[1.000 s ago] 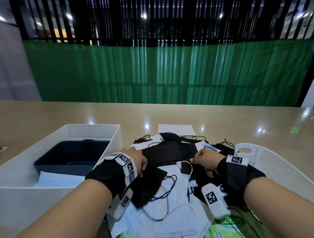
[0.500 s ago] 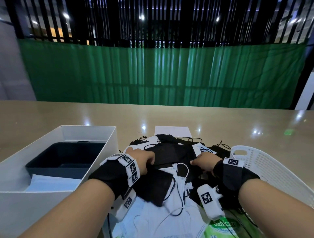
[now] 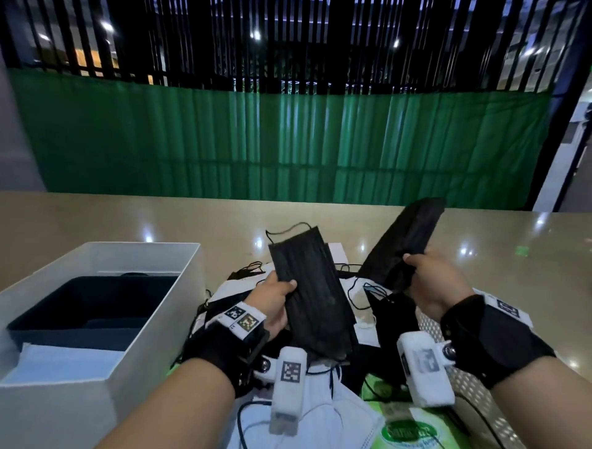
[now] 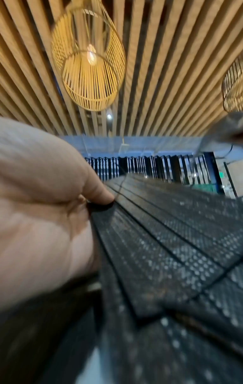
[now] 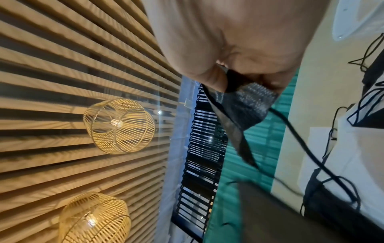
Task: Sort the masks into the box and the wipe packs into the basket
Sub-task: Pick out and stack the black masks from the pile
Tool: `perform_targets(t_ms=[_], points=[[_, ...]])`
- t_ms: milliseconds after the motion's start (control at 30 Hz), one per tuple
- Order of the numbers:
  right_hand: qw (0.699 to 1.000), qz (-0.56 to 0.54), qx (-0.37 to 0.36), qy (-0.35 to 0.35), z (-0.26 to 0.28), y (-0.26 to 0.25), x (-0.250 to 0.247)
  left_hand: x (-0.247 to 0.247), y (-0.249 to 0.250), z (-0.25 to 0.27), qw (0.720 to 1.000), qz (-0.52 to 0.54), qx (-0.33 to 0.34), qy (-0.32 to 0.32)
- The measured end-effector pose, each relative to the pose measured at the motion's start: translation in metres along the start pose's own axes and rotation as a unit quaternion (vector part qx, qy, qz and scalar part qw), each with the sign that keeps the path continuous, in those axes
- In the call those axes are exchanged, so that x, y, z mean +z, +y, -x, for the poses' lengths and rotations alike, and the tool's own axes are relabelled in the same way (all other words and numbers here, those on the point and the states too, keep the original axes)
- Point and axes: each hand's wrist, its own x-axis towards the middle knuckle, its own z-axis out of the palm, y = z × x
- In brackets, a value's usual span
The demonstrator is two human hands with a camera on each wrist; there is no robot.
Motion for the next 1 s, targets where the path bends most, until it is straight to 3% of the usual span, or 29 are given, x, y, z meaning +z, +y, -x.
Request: perform_targets(t_ms=[100, 233, 400, 533, 667, 900, 1000], points=[[0.996, -0.049, 0.002, -0.076, 0.009, -0.005, -0.002, -0.004, -0.025, -0.005, 0.998, -0.021, -0.048, 0.025], [0.978, -0.053, 0.065, -0.191, 0.024, -0.004, 0.007, -0.011, -0.034, -0.006, 0.995, 0.007, -0.092, 0.031], [0.963, -0.021, 0.113, -0.245, 0.023, 0.017, 0.027, -0.015, -0.030, -0.002, 0.985, 0.097, -0.143, -0.005], [0.947, 0.123, 0.176, -0.239, 0.028, 0.044, 0.041, -0.015, -0.030, -0.002, 0.984, 0.131, -0.122, -0.007], [0.924, 0.302, 0.148, -0.183, 0.028, 0.064, 0.041, -0.017, -0.034, -0.006, 0.985, 0.132, -0.111, -0.003], [0.897, 0.395, 0.101, -0.170, 0.031, 0.065, 0.041, -0.018, -0.036, -0.004, 0.984, 0.116, -0.138, -0.019], [0.915, 0.349, 0.112, -0.169, 0.032, 0.064, 0.043, -0.019, -0.038, -0.004, 0.992, 0.073, -0.106, -0.021]])
